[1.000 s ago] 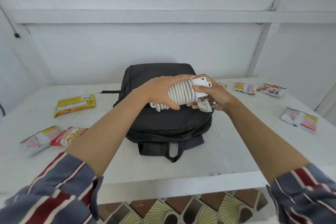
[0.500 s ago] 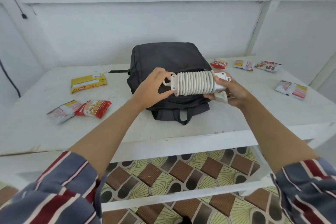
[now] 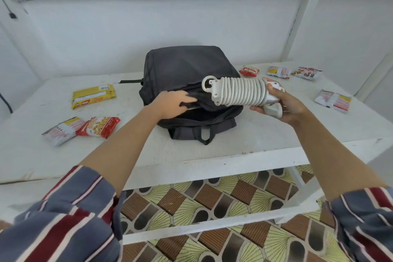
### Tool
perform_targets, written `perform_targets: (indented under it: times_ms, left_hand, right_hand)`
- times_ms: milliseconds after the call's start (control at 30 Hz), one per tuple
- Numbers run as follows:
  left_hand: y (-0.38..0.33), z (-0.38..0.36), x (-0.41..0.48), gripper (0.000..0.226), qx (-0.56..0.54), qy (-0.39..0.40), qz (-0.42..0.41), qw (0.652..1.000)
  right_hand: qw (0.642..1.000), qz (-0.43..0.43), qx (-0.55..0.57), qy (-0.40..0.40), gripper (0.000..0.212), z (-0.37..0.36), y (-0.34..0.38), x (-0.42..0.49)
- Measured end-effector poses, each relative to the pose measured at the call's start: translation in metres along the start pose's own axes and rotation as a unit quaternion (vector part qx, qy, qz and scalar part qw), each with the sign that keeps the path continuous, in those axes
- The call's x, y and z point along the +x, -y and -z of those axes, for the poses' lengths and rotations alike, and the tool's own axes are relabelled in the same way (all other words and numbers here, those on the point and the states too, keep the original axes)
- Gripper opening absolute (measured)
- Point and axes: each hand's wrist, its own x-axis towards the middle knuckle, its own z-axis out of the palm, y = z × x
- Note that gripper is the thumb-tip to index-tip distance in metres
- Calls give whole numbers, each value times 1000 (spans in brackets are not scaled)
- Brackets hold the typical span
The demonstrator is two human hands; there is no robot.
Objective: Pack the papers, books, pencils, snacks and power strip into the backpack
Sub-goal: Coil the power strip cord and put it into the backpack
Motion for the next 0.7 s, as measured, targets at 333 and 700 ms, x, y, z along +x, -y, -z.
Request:
perform_targets:
  times_ms: [333,700]
  left_hand:
    - [4,59,25,60,-115,-139,60,982]
    - [10,74,38,58,-112,-176,27,978]
  right_hand:
    - [995,-52,-39,80,81,-1,3,14]
    - [996,-83,-10,31,31,-55,-17,56]
